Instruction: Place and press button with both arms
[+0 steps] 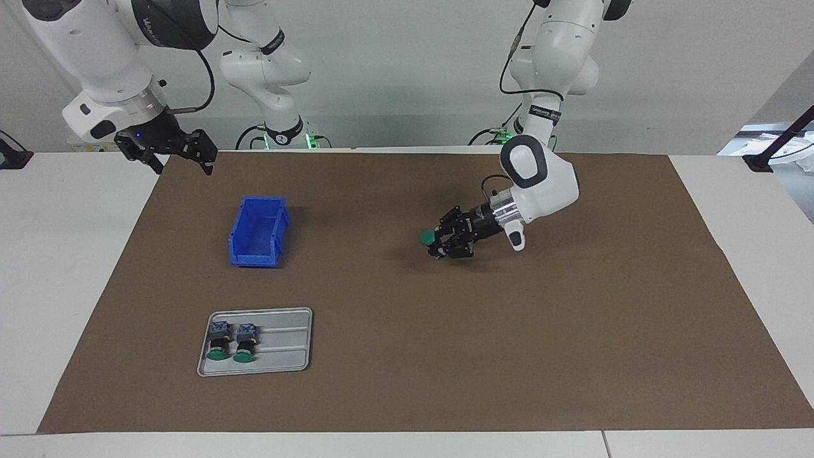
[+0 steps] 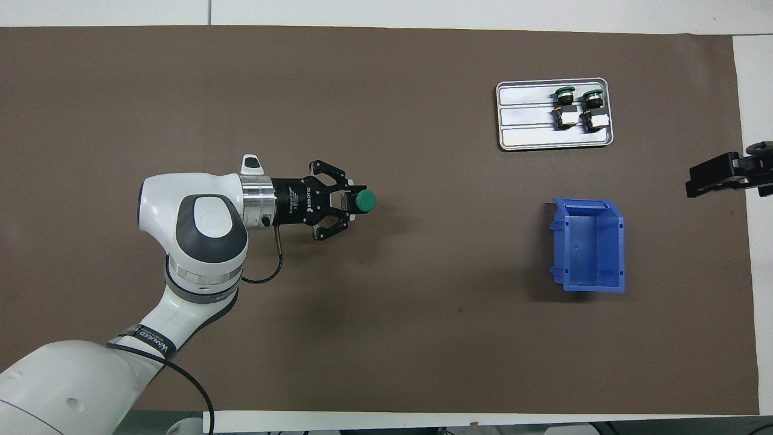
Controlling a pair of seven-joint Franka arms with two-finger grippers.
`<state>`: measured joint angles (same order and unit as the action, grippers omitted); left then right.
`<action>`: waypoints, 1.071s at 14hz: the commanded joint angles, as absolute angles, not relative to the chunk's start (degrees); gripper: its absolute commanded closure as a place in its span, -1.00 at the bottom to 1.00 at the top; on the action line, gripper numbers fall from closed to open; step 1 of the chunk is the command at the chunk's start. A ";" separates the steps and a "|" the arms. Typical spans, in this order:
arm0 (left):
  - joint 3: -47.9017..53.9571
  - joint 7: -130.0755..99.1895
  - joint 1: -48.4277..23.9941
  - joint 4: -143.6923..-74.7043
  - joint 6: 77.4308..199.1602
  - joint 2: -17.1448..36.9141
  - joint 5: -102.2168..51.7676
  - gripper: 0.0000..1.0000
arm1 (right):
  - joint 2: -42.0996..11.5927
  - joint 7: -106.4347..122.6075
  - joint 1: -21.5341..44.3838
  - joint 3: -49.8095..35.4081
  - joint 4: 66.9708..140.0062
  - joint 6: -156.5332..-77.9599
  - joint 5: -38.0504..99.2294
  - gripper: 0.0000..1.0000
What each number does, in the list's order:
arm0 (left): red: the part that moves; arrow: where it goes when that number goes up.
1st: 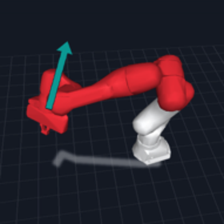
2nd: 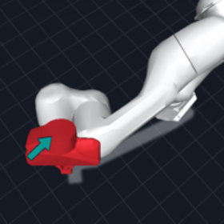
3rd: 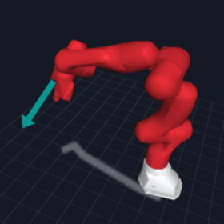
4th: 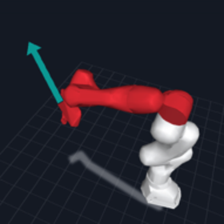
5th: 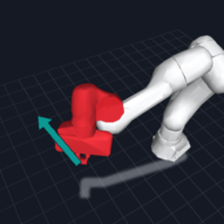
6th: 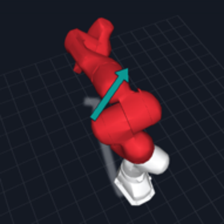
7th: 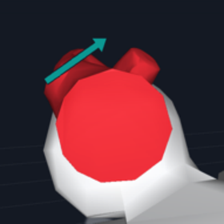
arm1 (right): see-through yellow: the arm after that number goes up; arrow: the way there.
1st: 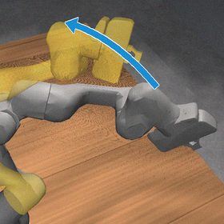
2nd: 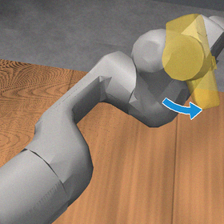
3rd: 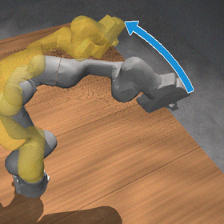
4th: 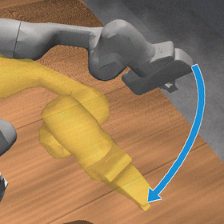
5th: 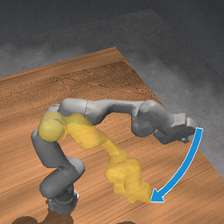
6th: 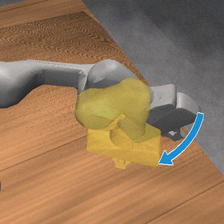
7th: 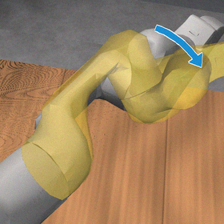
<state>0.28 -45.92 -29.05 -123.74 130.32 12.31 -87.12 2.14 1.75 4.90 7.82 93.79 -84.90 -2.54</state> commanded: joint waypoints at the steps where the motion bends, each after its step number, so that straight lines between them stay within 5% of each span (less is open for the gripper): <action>1: 0.26 -41.84 -27.16 -126.65 125.52 11.33 -91.75 0.77 | 3.25 2.99 4.66 7.73 94.92 -84.55 -2.46 -0.97; 15: 0.53 -32.78 -25.75 -126.12 118.91 18.02 -102.66 0.78 | 3.25 2.99 4.66 7.73 94.92 -84.55 -2.46 -0.97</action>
